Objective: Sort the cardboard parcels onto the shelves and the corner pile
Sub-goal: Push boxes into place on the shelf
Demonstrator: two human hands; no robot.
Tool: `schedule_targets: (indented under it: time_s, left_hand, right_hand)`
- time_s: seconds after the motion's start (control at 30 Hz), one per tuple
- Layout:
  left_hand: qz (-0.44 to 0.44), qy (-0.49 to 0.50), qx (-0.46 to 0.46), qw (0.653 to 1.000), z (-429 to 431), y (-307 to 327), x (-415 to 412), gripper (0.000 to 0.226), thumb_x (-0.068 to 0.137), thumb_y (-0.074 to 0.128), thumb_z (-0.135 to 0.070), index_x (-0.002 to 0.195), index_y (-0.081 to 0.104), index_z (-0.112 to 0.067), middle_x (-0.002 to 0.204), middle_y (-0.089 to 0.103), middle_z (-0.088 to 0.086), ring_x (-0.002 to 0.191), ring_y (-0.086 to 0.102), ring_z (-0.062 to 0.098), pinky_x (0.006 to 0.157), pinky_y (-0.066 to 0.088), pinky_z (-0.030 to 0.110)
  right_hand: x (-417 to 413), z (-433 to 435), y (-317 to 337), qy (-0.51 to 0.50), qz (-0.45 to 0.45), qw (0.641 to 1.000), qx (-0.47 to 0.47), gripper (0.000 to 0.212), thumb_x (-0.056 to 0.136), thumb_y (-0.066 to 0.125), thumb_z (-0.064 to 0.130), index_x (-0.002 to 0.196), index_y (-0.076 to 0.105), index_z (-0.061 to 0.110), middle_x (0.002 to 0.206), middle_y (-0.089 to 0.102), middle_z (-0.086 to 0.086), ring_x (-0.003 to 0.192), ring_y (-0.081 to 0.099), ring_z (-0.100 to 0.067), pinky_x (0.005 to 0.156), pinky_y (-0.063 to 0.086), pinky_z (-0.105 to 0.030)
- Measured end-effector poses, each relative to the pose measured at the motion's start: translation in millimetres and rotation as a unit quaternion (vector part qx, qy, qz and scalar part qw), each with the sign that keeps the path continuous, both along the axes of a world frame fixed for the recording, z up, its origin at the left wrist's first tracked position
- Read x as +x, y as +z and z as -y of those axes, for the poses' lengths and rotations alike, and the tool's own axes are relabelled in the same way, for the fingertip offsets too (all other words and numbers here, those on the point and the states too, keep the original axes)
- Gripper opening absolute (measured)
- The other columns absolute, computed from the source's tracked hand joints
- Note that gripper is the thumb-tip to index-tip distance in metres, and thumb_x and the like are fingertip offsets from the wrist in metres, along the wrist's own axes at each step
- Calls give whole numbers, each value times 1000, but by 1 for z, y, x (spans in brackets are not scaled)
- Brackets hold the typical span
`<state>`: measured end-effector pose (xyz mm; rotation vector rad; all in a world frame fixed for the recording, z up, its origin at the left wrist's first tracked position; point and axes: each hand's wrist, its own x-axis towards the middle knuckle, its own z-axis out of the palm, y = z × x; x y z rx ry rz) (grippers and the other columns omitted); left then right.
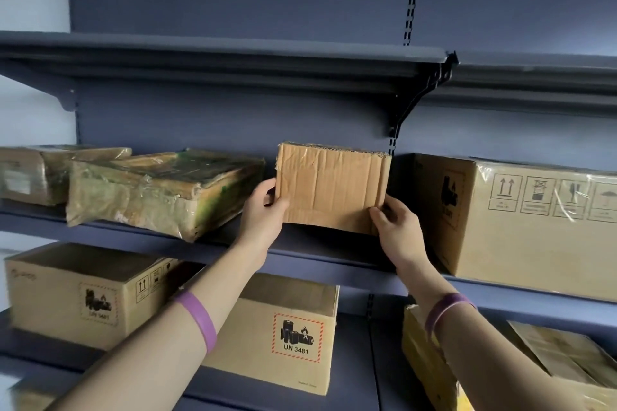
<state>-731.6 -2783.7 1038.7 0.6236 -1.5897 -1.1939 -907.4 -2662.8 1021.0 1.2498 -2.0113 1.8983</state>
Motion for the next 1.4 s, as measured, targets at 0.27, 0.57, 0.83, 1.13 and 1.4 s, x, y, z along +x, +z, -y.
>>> schedule_targets:
  time_s: [0.27,0.57,0.83,1.13,1.4]
  left_hand:
    - [-81,35,10,996,-43,-16,31,34,99,58,-15,129,60,-29,119,64,-3,110,59,12,87,47,26]
    - [-119,37,19,992,-80,-33,44,76,85,76,-29,143,30,-44,147,36,0,121,48,9,99,38,31]
    - [-66,-80,-36,994,-117,-44,41,104,58,72,-72,147,24,-48,153,32,-8,133,42,5,113,36,37]
    - [-214,-171,109,956,-93,-45,73,63,72,72,-34,132,56,-28,124,69,-2,115,65,22,94,53,45]
    - [-178,-296,126,930,-66,-29,85,104,47,95,-50,138,54,-21,131,65,5,118,64,21,82,59,39]
  right_hand:
    - [18,-49,-1,204,133,966,-87,49,77,77,33,120,59,22,128,64,1,121,59,-15,96,54,-38]
    - [57,-62,-20,173,25,980,-90,60,65,87,39,116,59,24,110,64,3,96,61,-3,78,53,-17]
    - [116,-49,-36,122,-2,984,-128,87,67,88,37,133,33,24,123,47,10,113,51,-1,92,46,-19]
    - [124,-62,-47,274,-20,955,-113,47,84,75,41,125,58,25,131,56,1,122,52,-10,94,49,-22]
    - [76,-54,-13,226,99,966,-77,93,70,70,47,150,30,21,143,43,8,126,48,-10,95,46,-20]
